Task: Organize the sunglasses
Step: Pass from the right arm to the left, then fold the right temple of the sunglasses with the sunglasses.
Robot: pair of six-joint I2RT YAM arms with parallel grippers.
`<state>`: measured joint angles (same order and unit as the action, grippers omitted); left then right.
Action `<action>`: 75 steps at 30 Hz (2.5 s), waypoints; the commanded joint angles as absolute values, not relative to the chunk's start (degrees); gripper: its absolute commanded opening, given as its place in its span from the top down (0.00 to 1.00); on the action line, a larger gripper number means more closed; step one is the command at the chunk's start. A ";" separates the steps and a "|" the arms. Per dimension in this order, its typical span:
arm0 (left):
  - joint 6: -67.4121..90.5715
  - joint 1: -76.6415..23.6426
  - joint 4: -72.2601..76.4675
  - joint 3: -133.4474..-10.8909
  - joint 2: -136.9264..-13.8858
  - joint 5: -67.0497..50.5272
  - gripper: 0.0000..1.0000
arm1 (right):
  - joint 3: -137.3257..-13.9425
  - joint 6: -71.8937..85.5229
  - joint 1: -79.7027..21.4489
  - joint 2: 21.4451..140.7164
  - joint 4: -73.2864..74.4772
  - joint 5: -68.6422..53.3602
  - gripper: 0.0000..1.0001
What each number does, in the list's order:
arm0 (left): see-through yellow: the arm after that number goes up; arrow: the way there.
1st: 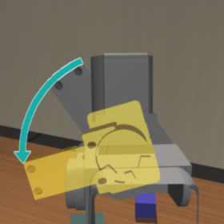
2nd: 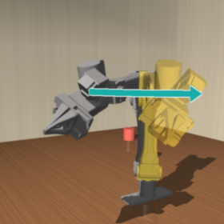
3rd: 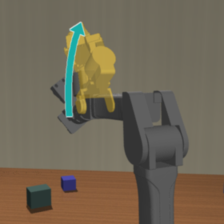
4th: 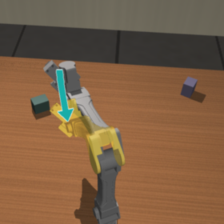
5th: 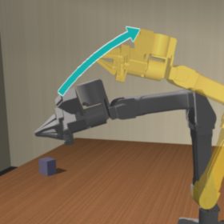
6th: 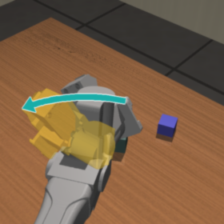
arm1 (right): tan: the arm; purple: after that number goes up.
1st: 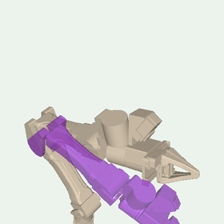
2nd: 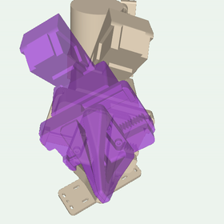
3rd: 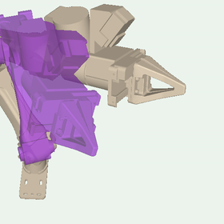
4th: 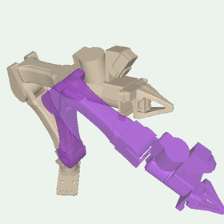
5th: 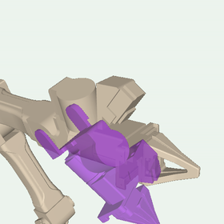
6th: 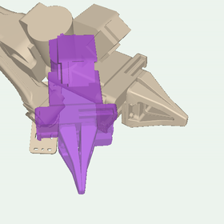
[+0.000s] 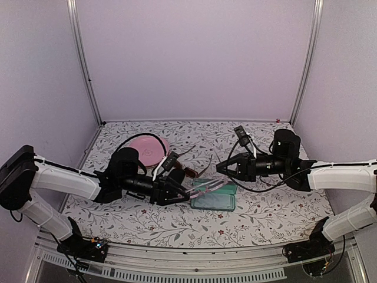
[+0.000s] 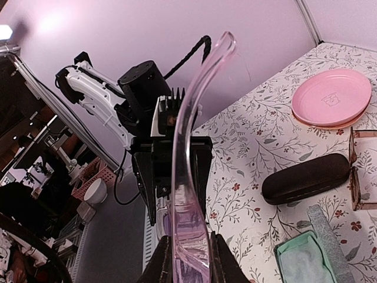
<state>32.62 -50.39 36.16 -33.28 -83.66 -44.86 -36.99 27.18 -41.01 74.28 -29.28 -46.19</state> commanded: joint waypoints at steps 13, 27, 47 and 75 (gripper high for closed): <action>23.82 -49.68 20.64 -38.81 -82.64 -39.56 0.84 | -40.26 19.53 -43.74 73.33 -13.21 -37.84 0.44; 19.93 -49.66 12.76 -42.46 -83.70 -38.63 0.87 | -45.96 11.09 -48.52 71.88 -0.20 -23.27 0.19; 21.31 -49.06 13.36 -41.64 -84.32 -38.50 0.89 | -53.71 6.51 -61.53 83.31 8.51 -7.11 0.09; 21.59 -47.62 14.33 -38.76 -82.50 -38.76 0.90 | -50.68 6.87 -61.98 77.33 7.16 -8.14 0.04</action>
<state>21.21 -48.84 12.12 -39.33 -83.90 -38.74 -51.31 7.51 -61.12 78.04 8.88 -4.84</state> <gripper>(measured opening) 0.459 0.964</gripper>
